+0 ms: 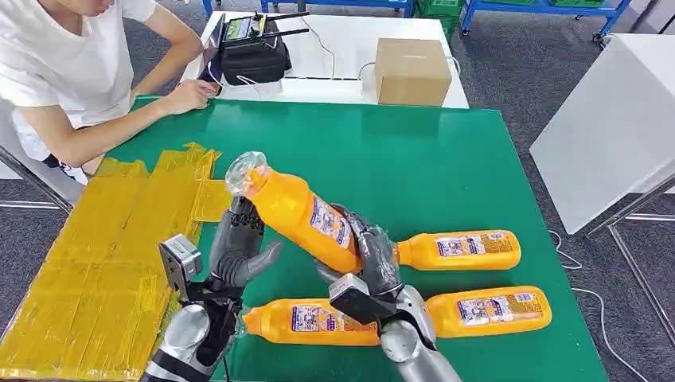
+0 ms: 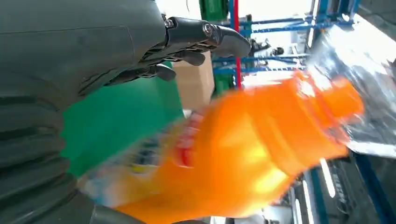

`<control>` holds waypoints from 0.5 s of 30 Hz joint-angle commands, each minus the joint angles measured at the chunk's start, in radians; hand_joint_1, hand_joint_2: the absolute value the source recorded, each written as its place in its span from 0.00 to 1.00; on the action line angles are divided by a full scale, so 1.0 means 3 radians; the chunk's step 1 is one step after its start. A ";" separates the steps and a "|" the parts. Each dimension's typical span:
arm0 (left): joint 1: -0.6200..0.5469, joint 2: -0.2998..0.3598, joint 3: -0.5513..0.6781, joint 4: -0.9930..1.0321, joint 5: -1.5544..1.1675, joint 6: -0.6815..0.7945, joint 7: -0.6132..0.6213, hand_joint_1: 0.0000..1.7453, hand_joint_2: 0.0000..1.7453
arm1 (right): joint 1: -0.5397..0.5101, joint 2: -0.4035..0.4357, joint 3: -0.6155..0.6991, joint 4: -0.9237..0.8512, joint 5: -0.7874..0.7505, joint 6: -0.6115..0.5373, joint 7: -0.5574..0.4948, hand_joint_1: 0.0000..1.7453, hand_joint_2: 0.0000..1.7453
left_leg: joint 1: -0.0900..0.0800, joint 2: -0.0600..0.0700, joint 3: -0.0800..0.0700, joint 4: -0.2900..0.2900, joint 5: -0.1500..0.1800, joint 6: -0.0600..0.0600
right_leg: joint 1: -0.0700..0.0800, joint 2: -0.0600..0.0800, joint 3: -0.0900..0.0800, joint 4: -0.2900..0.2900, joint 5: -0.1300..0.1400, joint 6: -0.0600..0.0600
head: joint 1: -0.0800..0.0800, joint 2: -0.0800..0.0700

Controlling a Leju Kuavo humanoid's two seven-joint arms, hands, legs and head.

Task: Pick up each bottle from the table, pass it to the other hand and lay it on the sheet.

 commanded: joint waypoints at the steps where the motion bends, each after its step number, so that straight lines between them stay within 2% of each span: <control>1: -0.0207 0.0152 -0.0168 0.0178 0.0069 -0.0051 0.0019 0.00 1.00 | -0.0244 -0.0070 0.0352 0.0393 0.0007 0.0087 -0.0027 1.00 1.00 | -0.0009 0.0001 0.0026 -0.0015 -0.0001 0.0001 | -0.0009 0.0004 0.0021 -0.0008 -0.0004 -0.0006 | 0.0000 0.0000; 2: -0.0212 0.0148 -0.0172 0.0180 0.0072 -0.0053 0.0019 0.00 1.00 | -0.0248 -0.0061 0.0364 0.0395 0.0009 0.0093 -0.0027 1.00 1.00 | -0.0002 0.0001 0.0008 -0.0005 0.0000 0.0000 | -0.0002 0.0002 0.0006 -0.0003 0.0000 -0.0003 | 0.0000 0.0000; 15: -0.0244 0.0140 -0.0212 0.0245 0.0092 -0.0087 0.0025 0.00 1.00 | -0.0326 -0.0028 0.0539 0.0510 0.0108 0.0135 0.0002 1.00 1.00 | -0.0005 0.0000 0.0018 -0.0010 -0.0002 0.0000 | -0.0005 0.0002 0.0015 -0.0005 -0.0003 -0.0005 | 0.0000 0.0000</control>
